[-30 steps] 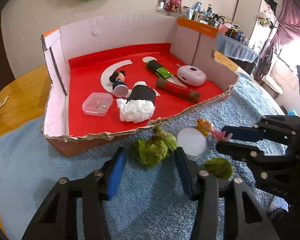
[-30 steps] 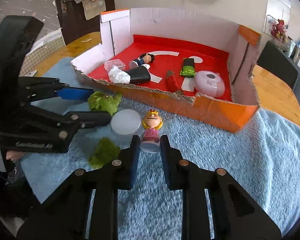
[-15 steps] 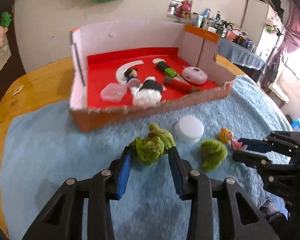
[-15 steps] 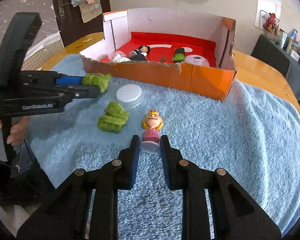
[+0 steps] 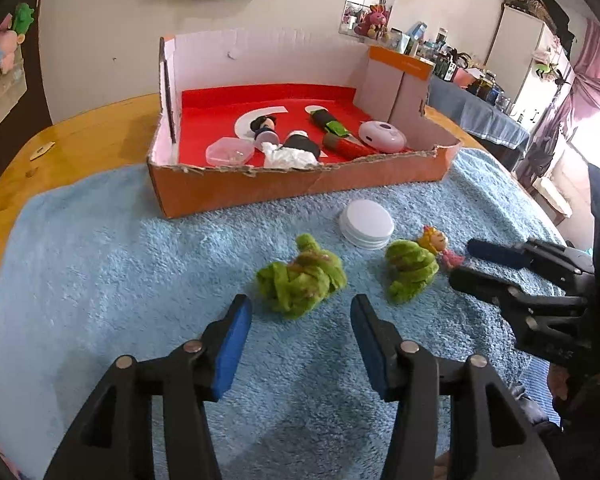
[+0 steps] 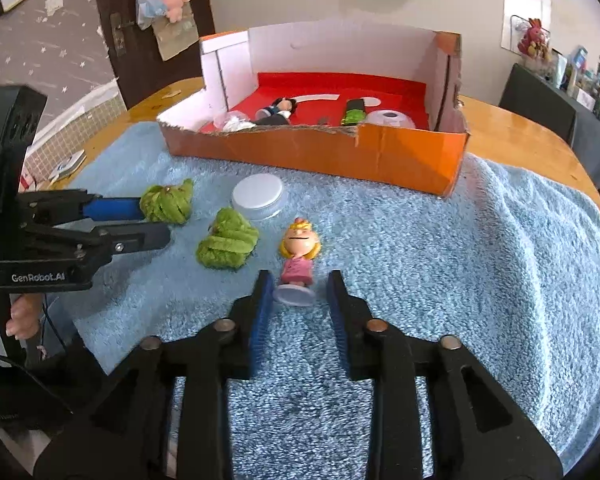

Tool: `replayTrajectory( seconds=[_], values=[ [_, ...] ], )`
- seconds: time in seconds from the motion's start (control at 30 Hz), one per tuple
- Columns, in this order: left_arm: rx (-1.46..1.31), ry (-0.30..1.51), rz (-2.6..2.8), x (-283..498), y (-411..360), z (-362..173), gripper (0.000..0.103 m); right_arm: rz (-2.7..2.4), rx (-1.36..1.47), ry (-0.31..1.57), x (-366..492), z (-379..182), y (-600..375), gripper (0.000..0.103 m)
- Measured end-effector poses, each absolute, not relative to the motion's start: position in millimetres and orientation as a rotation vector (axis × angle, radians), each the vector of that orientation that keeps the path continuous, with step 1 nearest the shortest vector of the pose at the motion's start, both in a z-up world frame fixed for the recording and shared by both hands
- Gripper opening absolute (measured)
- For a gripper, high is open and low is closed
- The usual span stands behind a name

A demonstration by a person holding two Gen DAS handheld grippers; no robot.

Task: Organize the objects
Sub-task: 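Close the right tool on the princess figure while the left tool grasps the green plush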

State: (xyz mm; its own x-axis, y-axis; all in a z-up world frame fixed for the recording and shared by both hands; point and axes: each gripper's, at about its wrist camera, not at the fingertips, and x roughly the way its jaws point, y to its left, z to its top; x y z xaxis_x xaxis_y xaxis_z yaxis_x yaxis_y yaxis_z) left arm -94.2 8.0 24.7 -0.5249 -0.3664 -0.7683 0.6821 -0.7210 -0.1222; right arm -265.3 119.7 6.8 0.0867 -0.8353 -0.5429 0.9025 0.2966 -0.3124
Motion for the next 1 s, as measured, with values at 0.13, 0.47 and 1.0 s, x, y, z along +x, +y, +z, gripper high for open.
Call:
replayTrajectory(
  seconds=[0.13,0.47,1.0],
  values=[
    [0.998,0.547,-2.249,-94,1,26,0.054,-1.316,0.069,0.715,-264,12,119,0.065],
    [1.044,0.482,-2.260,-110,-9,25,0.055,-1.321,0.040,0.811,-254,3,99,0.050],
    [1.034,0.477,-2.328,-118,0,24,0.042,-1.324,0.077,0.761,-251,6,96,0.021]
  ],
)
